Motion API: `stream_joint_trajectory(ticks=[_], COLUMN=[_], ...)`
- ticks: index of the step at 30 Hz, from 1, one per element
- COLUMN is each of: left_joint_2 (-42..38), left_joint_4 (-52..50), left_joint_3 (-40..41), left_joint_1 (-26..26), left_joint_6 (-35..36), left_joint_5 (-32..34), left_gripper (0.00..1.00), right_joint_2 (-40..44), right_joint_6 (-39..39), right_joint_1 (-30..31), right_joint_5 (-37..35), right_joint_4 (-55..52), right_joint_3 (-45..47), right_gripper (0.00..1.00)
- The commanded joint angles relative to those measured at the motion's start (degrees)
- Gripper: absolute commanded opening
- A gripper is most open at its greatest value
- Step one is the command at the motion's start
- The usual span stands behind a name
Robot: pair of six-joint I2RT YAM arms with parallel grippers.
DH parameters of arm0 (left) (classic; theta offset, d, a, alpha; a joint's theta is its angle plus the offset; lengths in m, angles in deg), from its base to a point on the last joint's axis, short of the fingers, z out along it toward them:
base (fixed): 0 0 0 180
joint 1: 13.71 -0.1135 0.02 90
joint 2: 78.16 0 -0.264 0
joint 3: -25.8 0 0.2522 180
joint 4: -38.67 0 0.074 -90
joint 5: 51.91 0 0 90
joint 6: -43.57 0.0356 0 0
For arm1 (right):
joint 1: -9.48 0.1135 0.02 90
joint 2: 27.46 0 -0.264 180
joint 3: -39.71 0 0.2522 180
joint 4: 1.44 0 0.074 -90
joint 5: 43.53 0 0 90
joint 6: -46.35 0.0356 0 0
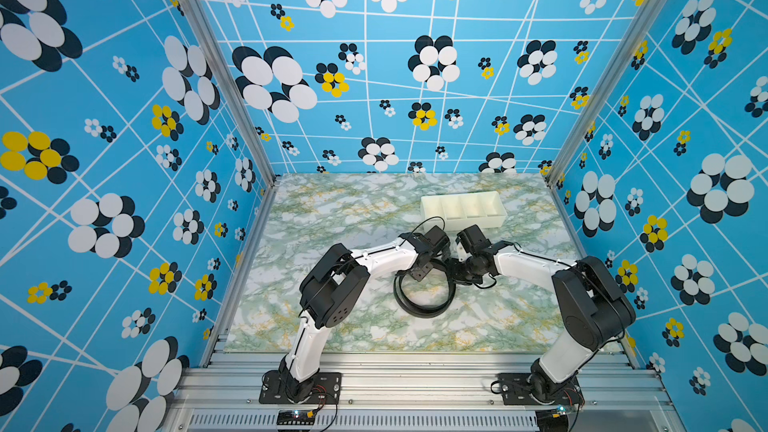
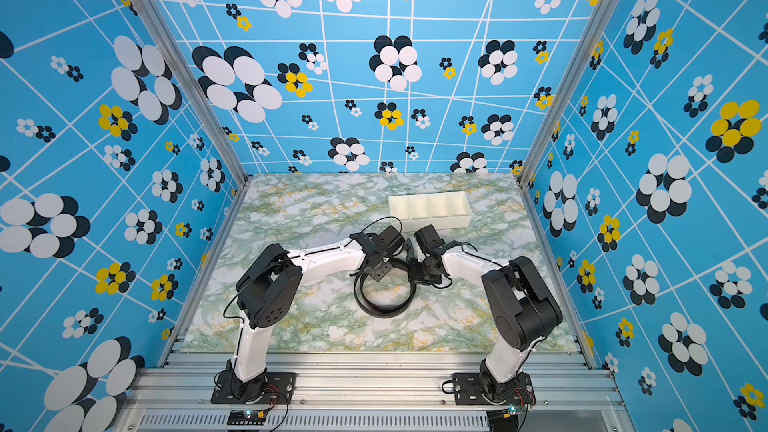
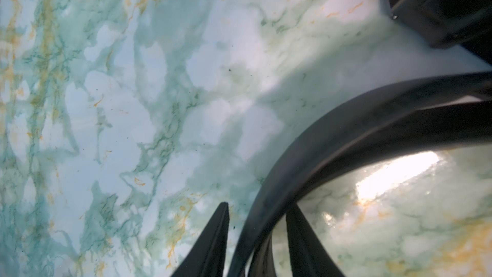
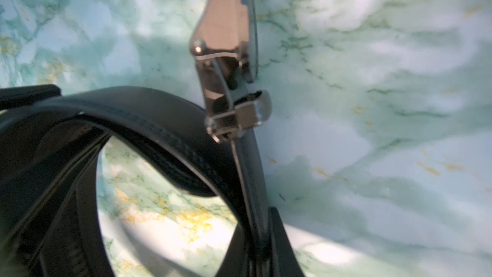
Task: Place the belts into the storage roll
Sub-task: Roll the belt at the center of the board.
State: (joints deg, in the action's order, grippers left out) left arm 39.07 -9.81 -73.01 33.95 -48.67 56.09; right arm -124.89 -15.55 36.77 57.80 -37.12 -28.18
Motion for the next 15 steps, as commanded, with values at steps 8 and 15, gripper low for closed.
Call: stream_joint_trajectory(ticks=[8,15], left_joint_2=[-13.3,-21.1], left_joint_4=[-2.9,-5.4], left_joint_3=[5.1,15.1], left_joint_1=[-3.9,-7.7], left_joint_6=[-17.4,-36.1], left_joint_5=[-4.6,-11.6], left_gripper=[0.42,0.53], right_joint_2=[0.4,-0.4], right_joint_6=[1.0,4.1], right_joint_1=[3.9,5.4], right_joint_5=[-8.9,-10.5], right_joint_4=[-10.5,-9.9], right_joint_3=[-6.5,-5.8], right_gripper=[0.05,0.04])
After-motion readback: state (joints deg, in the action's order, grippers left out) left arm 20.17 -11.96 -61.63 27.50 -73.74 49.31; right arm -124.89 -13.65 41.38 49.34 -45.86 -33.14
